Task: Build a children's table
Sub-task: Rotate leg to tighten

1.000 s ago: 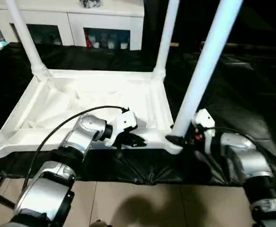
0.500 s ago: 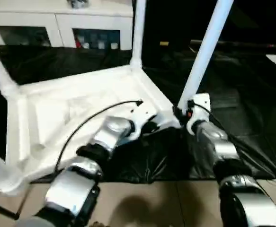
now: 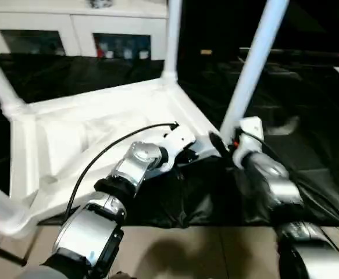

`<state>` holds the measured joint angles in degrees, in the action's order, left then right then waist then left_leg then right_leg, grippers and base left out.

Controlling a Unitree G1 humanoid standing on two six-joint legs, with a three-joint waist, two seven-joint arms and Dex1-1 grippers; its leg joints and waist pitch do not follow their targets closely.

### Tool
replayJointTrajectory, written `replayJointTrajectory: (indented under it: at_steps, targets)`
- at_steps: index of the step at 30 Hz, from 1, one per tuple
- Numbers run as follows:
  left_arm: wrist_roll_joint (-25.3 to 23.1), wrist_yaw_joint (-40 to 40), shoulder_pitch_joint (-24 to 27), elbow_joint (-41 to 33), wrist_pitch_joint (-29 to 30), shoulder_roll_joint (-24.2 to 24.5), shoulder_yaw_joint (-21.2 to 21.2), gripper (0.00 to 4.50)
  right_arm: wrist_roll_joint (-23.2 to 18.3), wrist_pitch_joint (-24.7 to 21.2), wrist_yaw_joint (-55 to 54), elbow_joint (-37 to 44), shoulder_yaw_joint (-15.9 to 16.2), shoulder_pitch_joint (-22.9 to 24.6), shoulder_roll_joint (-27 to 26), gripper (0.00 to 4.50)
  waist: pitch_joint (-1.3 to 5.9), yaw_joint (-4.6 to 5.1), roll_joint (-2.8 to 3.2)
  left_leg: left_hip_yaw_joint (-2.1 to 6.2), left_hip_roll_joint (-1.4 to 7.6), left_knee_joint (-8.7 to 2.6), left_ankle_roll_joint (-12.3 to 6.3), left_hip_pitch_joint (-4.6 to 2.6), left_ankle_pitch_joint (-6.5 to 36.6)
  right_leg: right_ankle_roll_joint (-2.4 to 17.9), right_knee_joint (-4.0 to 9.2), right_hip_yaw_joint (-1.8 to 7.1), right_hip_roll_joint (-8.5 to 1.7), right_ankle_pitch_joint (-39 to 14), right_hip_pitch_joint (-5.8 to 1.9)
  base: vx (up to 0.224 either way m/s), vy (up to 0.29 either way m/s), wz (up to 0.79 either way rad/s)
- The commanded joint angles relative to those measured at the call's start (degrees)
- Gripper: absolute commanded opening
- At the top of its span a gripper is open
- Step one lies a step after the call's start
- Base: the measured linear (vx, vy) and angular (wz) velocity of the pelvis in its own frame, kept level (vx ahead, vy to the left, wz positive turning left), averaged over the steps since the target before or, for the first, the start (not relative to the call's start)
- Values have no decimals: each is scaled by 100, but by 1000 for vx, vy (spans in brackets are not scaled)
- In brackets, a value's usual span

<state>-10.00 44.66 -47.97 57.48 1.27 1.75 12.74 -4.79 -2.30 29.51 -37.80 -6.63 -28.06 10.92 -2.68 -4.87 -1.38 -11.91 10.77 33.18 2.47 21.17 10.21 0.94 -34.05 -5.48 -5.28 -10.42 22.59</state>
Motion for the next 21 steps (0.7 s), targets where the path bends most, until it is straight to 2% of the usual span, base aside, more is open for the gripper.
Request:
replayJointTrajectory:
  at_steps: [1,2,3,4,5,6,11,12,14,15,17,20,21]
  targets:
    - [38,61,-113,-149,-307,-89,16,0,-300,-383,809,901,236,616,197,395,347,-8,-61,148,323,-344,-590,-109,939,1155,393,353,-430,-752,-281,0,0,0]
    - [38,63,-112,-148,-310,-85,16,0,-326,-404,853,983,232,672,229,395,343,-54,-73,144,329,-342,-681,-105,910,1150,394,355,-435,-626,-281,0,0,0]
    - [44,98,-99,-148,-330,-71,23,0,-453,-511,1089,1397,225,965,397,412,350,-43,-63,165,315,-346,-696,-61,903,1185,382,334,-445,-670,-310,0,0,0]
    - [48,126,-88,-151,-342,-59,27,0,-534,-578,1235,1686,229,1182,529,425,349,-48,-73,155,311,-339,-713,-61,934,1155,407,334,-442,-727,-305,0,0,0]
    - [48,126,-88,-151,-342,-59,27,0,-534,-578,1235,1686,229,1182,529,432,339,-49,-67,158,318,-340,-702,-73,995,1147,419,334,-449,-830,-288,0,0,0]
    - [56,157,-77,-146,-367,-42,35,0,-636,-690,1385,2052,236,1453,689,435,337,-44,-75,163,311,-343,-650,-63,1105,1089,460,324,-452,-1173,-285,0,0,0]
    - [90,326,-12,-166,-520,27,89,0,-928,-1113,1631,3295,297,2299,997,443,319,-68,-56,182,320,-362,-599,-53,1144,966,489,324,-435,-1321,-273,0,0,0]
    - [124,340,14,-204,-595,41,74,0,-956,-1212,1594,3523,347,2417,994,443,320,-71,-33,187,321,-361,-595,-51,1179,948,485,329,-440,-1306,-269,0,0,0]
    - [141,336,26,-224,-630,48,65,0,-956,-1280,1587,3635,362,2464,983,443,323,-60,-45,192,314,-367,-569,-47,1212,945,490,315,-440,-1353,-264,0,0,0]
    - [189,309,48,-269,-637,54,18,0,-946,-1320,1559,3743,417,2484,924,443,313,-56,-19,189,307,-369,-536,-46,1261,937,512,312,-438,-1473,-254,0,0,0]
    - [264,354,94,-364,-606,89,-35,0,-963,-1417,1473,3901,506,2469,811,443,311,-57,-14,193,310,-373,-489,-49,1293,926,518,315,-448,-1597,-249,0,0,0]
    - [261,342,115,-395,-610,121,-42,0,-961,-1437,1370,3931,539,2427,736,443,320,-58,1,191,316,-370,-451,-57,1232,957,500,322,-445,-1479,-234,0,0,0]
    - [277,441,140,-425,-576,165,-34,0,-930,-1443,1238,3927,568,2375,664,443,326,-67,-2,194,315,-367,-454,-46,1177,986,478,320,-445,-1362,-251,0,0,0]
